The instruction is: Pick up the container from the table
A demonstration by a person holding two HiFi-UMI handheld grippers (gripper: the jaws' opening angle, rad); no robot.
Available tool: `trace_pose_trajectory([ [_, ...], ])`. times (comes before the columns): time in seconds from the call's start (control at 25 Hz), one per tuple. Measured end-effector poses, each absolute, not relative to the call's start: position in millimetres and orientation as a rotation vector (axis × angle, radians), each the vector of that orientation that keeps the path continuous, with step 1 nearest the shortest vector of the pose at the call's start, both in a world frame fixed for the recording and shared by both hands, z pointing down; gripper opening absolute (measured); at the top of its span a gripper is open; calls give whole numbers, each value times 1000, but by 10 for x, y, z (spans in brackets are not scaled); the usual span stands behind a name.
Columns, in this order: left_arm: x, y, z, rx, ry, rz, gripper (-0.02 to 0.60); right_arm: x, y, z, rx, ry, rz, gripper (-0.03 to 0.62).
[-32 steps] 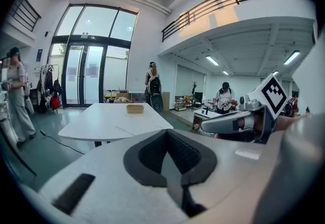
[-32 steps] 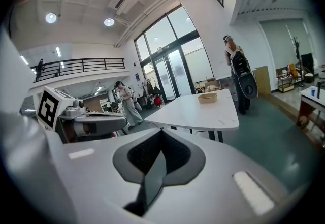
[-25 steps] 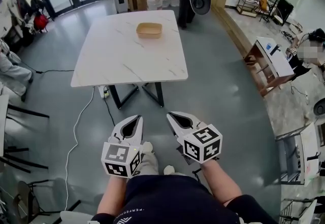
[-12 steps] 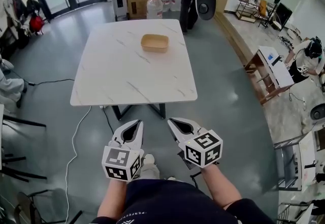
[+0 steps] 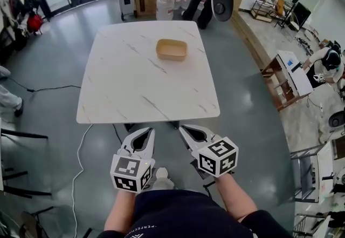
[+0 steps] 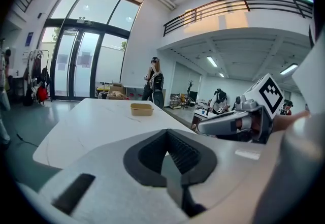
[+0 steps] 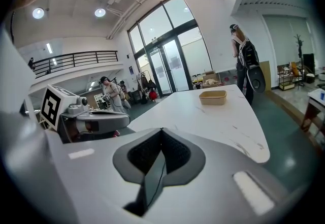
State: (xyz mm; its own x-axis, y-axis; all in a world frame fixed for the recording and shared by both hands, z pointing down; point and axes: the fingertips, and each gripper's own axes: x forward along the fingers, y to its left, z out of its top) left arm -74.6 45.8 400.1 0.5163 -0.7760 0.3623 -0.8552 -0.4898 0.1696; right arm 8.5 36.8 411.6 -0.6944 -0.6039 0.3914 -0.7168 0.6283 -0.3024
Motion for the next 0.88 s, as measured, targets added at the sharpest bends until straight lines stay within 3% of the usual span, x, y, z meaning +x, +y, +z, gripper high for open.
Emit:
trace_pose_trajectory([
  [0.88, -995, -683, 4177, 2443, -1309, 399, -5, -228, -904, 4207, 1086, -2576, 667, 2],
])
